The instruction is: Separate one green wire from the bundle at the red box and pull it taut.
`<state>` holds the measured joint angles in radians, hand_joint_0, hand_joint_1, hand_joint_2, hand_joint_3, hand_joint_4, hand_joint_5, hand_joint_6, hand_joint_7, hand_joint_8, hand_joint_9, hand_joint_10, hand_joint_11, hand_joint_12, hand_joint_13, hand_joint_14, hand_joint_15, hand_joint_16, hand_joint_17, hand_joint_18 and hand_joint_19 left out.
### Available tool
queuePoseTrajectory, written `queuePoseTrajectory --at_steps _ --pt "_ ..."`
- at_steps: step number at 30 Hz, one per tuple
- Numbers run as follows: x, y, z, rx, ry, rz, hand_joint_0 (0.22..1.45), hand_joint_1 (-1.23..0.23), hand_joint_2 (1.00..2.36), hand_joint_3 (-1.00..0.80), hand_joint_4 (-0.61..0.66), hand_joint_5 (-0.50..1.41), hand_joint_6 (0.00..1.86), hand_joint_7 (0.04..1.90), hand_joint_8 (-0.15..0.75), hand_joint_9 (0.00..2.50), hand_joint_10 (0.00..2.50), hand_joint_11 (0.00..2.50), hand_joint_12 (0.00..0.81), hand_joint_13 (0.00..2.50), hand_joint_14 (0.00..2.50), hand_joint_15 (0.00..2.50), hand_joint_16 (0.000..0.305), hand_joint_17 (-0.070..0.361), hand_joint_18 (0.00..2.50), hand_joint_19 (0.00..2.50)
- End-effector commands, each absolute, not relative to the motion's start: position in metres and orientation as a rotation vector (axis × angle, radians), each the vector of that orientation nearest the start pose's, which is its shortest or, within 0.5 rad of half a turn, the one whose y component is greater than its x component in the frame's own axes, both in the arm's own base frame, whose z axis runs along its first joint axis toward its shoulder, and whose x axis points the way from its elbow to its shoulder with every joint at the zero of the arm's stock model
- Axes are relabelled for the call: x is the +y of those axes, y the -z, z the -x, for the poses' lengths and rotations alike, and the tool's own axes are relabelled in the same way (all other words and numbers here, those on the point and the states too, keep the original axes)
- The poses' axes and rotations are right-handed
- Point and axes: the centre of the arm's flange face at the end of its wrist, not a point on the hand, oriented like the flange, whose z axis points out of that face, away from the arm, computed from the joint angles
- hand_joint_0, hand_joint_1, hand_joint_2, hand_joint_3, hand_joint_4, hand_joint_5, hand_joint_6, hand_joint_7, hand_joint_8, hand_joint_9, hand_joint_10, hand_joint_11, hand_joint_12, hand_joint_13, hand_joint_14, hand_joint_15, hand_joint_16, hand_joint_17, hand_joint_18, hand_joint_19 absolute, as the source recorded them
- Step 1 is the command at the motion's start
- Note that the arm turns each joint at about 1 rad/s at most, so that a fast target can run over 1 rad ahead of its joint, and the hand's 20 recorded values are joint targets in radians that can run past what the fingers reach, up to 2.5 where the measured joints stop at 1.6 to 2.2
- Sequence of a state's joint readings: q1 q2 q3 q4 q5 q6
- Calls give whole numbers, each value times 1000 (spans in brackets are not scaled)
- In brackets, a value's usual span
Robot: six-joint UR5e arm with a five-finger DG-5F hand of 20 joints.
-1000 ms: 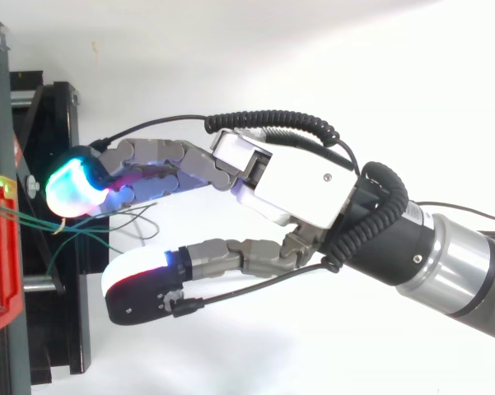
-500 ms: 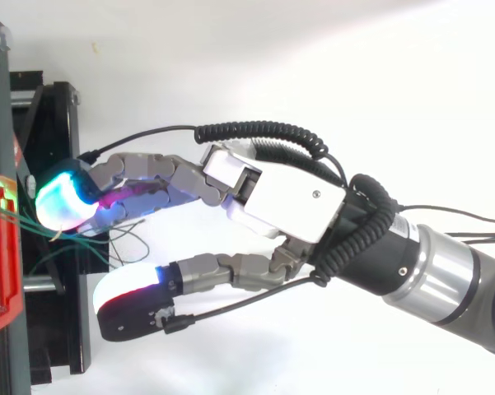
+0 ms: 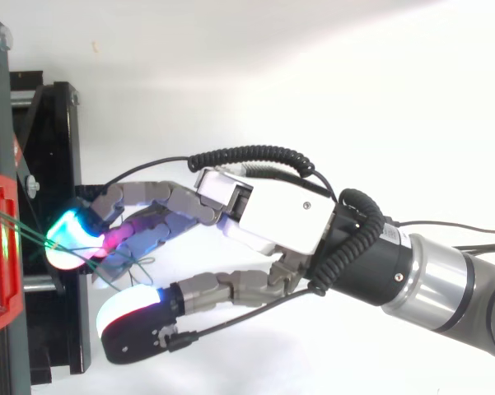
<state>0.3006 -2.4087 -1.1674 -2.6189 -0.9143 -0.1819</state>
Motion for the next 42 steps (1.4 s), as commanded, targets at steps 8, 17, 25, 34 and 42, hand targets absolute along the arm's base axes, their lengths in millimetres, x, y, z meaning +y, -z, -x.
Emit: queuePoseTrajectory --at_steps 8,17,25,34,42 --pt "40 -205 -789 982 -901 -1247 615 -627 1000 -500 284 -148 503 792 254 939 14 357 295 701 12 298 44 99 532 412" --pt "41 -209 -788 982 -940 -1293 621 -619 1000 -496 297 -139 503 833 260 969 15 374 296 720 14 305 44 98 543 411" --pt "45 -216 -789 1002 -981 -1323 627 -616 1000 -497 304 -133 503 859 258 997 16 401 296 731 12 310 44 99 551 420" --pt "42 -227 -790 1010 -996 -1372 629 -614 1000 -498 302 -130 503 874 254 1025 17 426 295 743 13 313 44 99 556 419" --pt "35 -230 -787 1030 -983 -1413 648 -570 1003 -470 301 -123 504 923 261 1042 19 434 297 755 13 325 44 99 565 429"
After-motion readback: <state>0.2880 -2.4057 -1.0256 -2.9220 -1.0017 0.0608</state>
